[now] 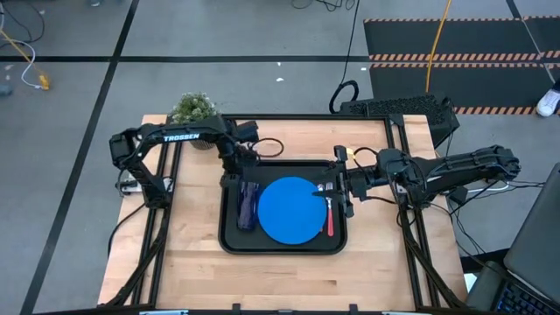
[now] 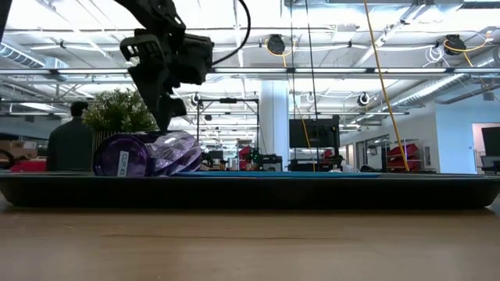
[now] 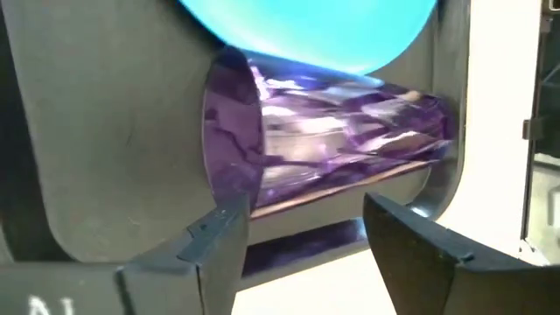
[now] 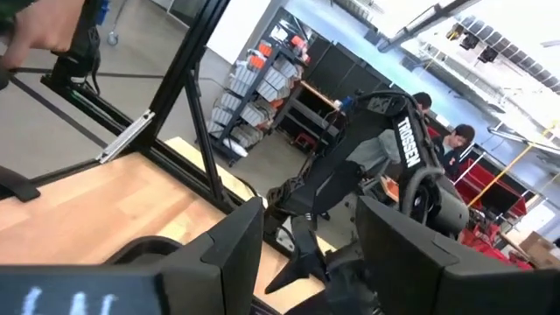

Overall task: Pick and place plate/cup/fork/spoon on tray
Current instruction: Put the violet cup on the black tray to the upper left of the blue plate

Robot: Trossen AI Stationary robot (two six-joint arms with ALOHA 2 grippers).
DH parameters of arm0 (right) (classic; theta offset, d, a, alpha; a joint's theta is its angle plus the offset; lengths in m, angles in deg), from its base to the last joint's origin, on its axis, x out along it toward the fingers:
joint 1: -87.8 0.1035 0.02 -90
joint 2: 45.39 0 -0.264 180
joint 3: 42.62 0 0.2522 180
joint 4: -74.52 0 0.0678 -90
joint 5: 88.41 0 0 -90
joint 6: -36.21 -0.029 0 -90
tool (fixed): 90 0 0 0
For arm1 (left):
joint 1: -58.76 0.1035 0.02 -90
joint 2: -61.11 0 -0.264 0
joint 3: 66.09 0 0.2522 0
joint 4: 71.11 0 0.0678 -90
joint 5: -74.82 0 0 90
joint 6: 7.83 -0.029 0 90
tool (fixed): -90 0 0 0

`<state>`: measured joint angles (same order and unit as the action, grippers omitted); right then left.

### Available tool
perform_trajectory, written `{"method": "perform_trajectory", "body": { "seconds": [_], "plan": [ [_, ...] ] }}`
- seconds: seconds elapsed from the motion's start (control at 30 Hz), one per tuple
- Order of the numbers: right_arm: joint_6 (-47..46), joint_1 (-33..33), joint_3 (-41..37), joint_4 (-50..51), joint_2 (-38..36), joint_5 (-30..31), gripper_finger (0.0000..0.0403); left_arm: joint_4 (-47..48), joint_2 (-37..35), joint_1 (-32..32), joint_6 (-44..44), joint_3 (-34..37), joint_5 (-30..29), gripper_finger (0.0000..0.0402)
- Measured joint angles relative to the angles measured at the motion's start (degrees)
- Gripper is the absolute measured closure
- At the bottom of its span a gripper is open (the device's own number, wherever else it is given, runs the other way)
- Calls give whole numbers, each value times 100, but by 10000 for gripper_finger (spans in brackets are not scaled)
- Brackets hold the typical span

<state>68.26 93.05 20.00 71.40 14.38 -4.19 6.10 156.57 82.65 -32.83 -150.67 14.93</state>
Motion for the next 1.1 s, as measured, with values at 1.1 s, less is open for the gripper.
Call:
{"method": "perform_trajectory", "body": {
  "seconds": [1.1],
  "plan": [
    [-181, -572, -7, 371, 0, -22, 227, 262, 750, -295, -560, 0, 1681, 250]
  ]
}}
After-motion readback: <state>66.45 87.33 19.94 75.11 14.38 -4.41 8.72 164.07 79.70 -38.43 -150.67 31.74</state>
